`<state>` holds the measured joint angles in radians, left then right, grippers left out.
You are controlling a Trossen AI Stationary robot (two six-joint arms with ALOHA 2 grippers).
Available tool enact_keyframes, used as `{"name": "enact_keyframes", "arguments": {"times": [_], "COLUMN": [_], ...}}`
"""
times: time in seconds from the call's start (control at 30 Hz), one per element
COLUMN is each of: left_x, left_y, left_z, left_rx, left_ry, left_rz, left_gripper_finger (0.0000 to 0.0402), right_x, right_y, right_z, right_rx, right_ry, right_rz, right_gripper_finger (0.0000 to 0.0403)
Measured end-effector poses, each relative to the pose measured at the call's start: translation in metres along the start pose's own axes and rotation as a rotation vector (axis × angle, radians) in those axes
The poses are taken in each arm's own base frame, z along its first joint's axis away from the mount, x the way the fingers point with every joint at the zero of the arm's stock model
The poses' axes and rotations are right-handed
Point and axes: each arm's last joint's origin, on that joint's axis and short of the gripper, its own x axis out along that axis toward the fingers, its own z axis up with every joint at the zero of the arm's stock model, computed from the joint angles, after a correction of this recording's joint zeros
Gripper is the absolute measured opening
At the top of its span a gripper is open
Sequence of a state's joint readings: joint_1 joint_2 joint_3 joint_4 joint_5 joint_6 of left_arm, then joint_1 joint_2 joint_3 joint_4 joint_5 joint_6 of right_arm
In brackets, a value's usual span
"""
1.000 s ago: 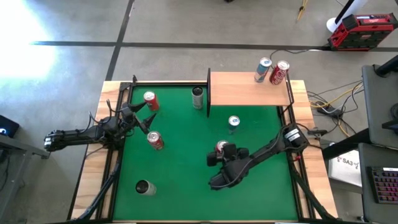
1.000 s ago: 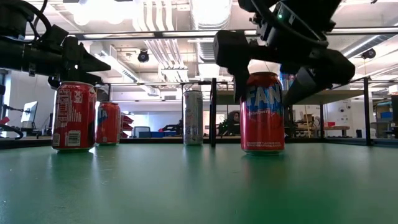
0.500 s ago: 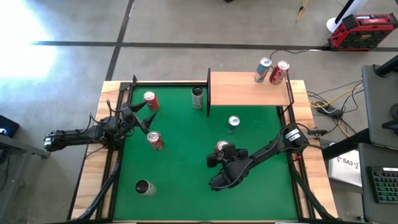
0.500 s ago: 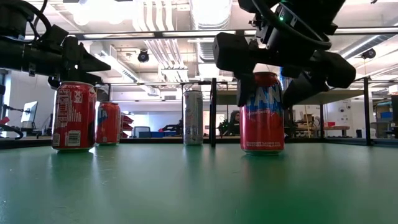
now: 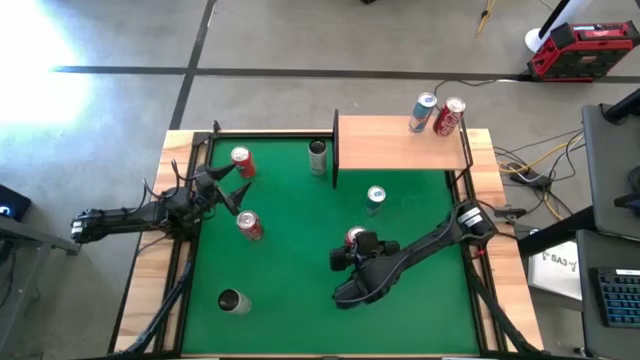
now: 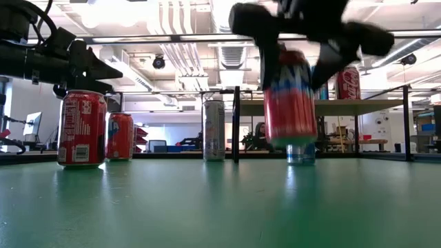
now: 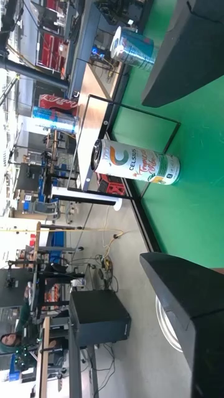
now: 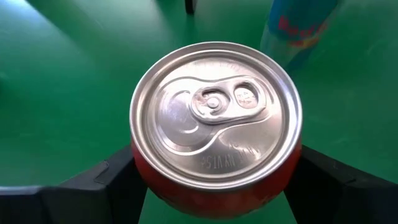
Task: Place canned beverage on shelf
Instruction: Put the bottom red soda can on the shelf
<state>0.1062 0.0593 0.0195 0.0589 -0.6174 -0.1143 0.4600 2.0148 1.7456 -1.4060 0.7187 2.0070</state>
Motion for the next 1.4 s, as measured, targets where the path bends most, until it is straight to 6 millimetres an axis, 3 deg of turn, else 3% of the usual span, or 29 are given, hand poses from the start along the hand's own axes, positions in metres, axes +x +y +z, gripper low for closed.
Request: {"name": "enact_keyframes", "arguments": {"times": [0.27, 0.47, 0.77, 1.1, 1.23, 1.4], "left_x": [0.0, 0.0, 0.0, 0.0, 0.0, 0.0], "left_y": [0.0, 0.0, 0.0, 0.0, 0.0, 0.0], "left_z": [0.0, 0.0, 0.0, 0.0, 0.0, 0.0], "left_rx": [0.0, -0.001, -0.001, -0.002, -0.002, -0.003], "left_ry": [0.0, -0.001, -0.002, -0.003, -0.003, -0.005], "left_rz": [0.0, 0.001, 0.0, 0.0, 0.0, 0.0], "left_gripper_finger": [0.0386, 0.0386, 0.0386, 0.0386, 0.0386, 0.0386], "right_x": [-0.038, -0.043, -0.019, 0.031, 0.051, 0.068], "right_y": [0.004, -0.004, -0.039, -0.084, -0.093, -0.09], "right_z": [0.04, 0.087, 0.167, 0.252, 0.271, 0.281], "right_rx": [0.042, 0.056, 0.141, 0.218, 0.242, 0.287], "right_ry": [-0.021, -0.04, -0.061, -0.12, -0.122, -0.132], "right_rz": [0.043, 0.064, -0.031, -0.239, -0.307, -0.317], "right_gripper_finger": [0.0284, 0.0284, 0.0284, 0.0307, 0.0301, 0.03]}}
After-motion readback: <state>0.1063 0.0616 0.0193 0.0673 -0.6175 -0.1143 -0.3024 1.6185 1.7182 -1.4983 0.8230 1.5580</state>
